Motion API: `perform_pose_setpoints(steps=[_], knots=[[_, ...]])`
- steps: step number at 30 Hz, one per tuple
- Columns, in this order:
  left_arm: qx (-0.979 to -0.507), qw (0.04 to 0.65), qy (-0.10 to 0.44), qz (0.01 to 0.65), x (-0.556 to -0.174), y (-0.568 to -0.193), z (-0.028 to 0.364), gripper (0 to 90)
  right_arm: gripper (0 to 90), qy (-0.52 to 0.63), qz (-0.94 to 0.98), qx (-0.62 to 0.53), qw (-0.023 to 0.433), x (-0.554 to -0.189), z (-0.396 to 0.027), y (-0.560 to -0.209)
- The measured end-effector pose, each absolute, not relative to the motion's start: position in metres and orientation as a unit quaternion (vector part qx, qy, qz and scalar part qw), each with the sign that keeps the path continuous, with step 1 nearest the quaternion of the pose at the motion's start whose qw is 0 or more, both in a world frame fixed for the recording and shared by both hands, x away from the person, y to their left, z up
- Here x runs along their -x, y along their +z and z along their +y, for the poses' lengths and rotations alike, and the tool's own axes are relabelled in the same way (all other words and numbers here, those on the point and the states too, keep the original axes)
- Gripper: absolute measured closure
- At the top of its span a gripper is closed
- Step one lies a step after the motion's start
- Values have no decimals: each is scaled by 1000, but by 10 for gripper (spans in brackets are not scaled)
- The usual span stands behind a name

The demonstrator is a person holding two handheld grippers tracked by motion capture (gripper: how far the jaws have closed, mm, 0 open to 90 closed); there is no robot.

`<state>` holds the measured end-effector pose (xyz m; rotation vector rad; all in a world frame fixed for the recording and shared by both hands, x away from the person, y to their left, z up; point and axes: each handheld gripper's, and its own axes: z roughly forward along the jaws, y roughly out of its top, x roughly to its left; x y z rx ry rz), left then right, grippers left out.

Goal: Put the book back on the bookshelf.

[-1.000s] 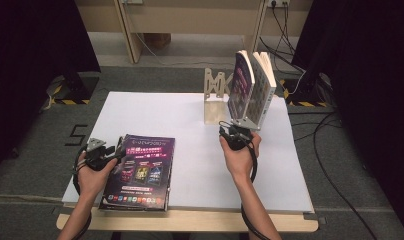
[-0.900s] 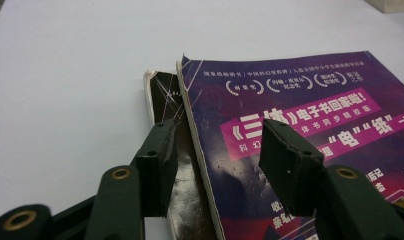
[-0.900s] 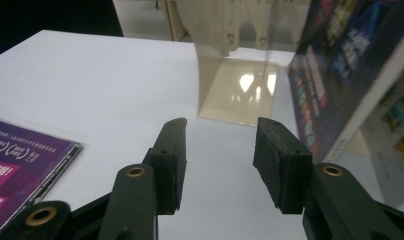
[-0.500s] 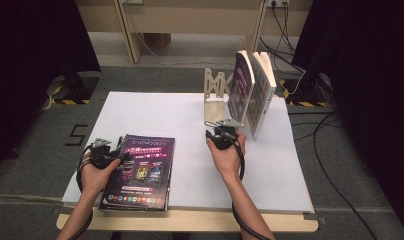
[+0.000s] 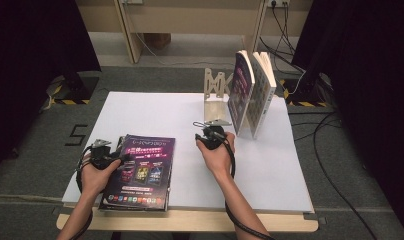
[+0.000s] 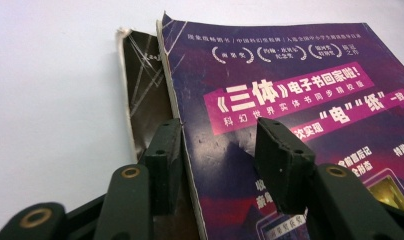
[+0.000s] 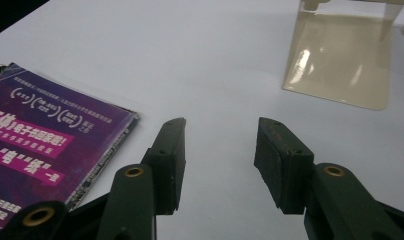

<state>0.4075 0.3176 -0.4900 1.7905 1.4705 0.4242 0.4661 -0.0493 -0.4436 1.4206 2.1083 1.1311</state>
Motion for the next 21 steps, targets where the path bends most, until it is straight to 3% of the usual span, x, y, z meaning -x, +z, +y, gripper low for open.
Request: perform_pose_setpoints(steps=[21], knots=[[-711,379,161,570,-391,-490,307,525,546,390,768,-499,101,-477,-7,-466]])
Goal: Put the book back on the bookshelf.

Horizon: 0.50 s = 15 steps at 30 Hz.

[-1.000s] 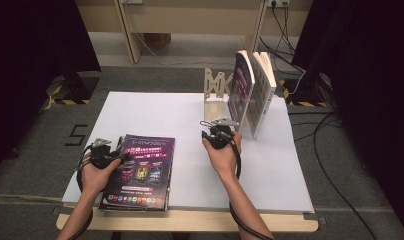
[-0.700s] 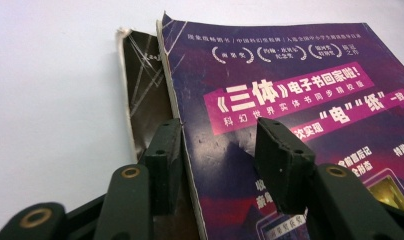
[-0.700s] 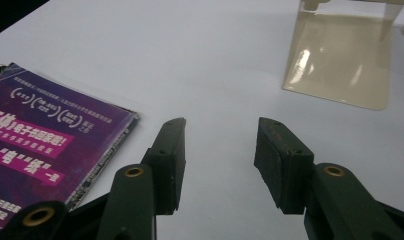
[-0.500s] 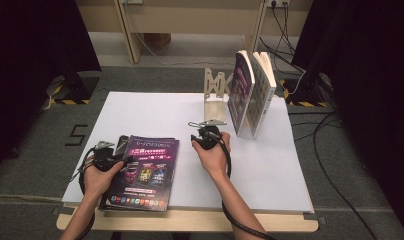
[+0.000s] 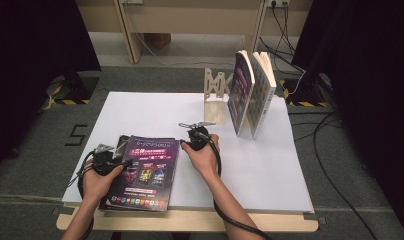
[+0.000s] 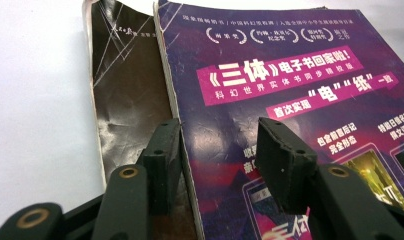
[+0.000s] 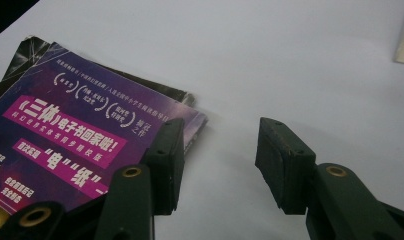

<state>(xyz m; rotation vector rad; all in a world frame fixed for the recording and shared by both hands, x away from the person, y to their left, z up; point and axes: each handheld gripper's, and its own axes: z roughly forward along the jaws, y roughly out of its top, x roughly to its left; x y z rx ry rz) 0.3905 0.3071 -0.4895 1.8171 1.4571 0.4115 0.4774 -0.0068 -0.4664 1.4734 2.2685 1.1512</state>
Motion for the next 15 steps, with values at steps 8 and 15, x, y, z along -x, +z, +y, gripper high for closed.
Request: perform_pose_setpoints(steps=[8,15], knots=[[-718,376,160,564,-387,-489,301,526,542,386,771,-500,80,-484,3,-472],[-721,371,162,563,-385,-488,300,526,542,381,772,-505,57,-493,8,-478]])
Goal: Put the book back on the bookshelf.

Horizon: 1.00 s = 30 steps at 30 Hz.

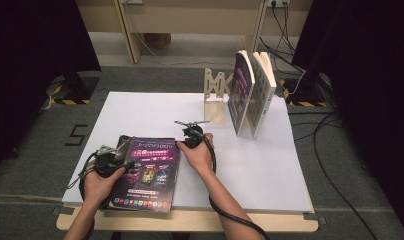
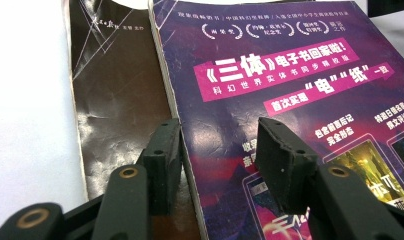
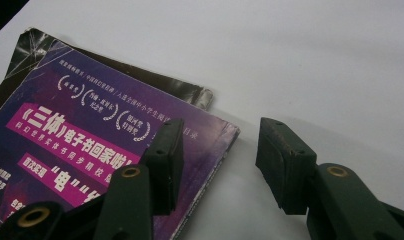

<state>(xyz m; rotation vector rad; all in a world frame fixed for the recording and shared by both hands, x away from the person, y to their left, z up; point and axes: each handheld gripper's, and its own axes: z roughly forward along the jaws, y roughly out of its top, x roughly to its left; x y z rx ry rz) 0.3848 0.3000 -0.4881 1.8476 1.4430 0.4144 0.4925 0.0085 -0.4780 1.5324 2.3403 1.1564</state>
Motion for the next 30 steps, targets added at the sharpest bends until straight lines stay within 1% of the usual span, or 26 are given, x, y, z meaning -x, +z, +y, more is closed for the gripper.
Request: perform_pose_setpoints(steps=[16,25,30], knots=[[-724,370,155,561,-382,-487,298,521,533,372,777,-507,27,-501,14,-483],[-726,367,148,563,-381,-486,296,514,521,374,771,-515,22,-504,17,-483],[-722,367,146,568,-380,-486,296,516,527,369,767,-524,27,-501,19,-482]])
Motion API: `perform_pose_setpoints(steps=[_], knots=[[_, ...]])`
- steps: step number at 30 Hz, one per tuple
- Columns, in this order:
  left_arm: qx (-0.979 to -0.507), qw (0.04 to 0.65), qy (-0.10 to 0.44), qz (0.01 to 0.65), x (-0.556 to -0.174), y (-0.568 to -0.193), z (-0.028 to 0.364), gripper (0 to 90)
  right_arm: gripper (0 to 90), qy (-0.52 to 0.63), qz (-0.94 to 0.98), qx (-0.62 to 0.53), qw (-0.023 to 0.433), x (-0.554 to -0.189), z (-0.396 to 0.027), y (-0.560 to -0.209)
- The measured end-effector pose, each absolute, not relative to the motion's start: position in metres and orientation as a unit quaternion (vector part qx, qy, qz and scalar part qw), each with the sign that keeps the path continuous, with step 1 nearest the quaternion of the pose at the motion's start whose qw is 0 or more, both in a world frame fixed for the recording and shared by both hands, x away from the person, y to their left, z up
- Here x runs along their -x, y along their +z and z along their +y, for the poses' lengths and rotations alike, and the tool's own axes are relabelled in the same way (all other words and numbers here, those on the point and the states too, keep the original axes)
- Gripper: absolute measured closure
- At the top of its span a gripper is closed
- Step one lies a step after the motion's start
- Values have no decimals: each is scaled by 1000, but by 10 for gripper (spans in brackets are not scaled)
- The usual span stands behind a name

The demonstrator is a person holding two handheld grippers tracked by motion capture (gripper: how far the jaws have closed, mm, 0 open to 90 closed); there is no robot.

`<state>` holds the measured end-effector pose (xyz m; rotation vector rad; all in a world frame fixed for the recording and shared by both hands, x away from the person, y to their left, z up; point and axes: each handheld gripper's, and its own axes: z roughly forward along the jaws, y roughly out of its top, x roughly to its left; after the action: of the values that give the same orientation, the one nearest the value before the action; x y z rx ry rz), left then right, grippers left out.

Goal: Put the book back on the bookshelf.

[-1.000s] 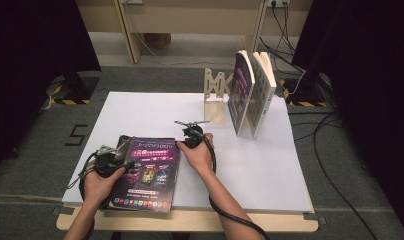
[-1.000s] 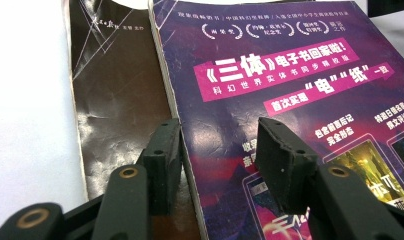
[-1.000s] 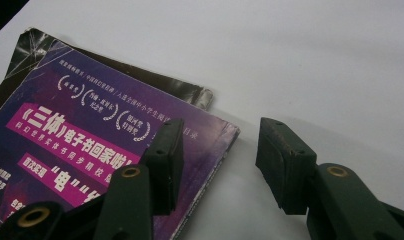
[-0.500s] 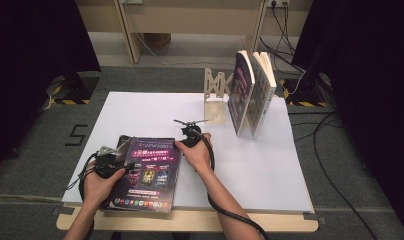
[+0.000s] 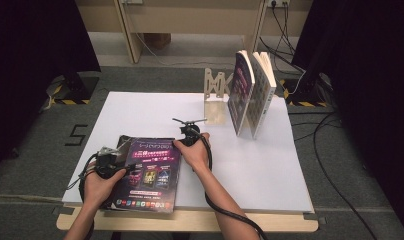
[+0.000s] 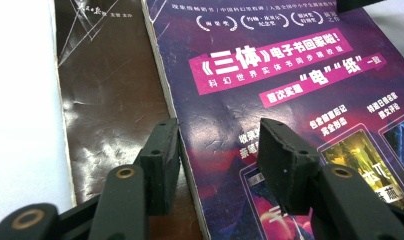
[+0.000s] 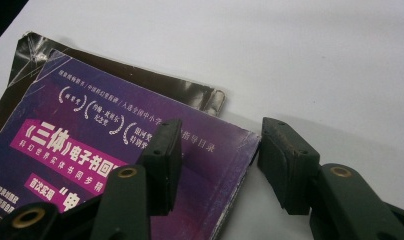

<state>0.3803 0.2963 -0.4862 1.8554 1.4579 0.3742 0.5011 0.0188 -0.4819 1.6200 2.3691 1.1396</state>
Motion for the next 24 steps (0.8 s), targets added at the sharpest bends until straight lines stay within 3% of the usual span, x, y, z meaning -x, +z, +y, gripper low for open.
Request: perform_pose_setpoints(steps=[24], knots=[[-722,368,146,568,-380,-487,295,517,516,359,763,-537,25,-496,17,-481]])
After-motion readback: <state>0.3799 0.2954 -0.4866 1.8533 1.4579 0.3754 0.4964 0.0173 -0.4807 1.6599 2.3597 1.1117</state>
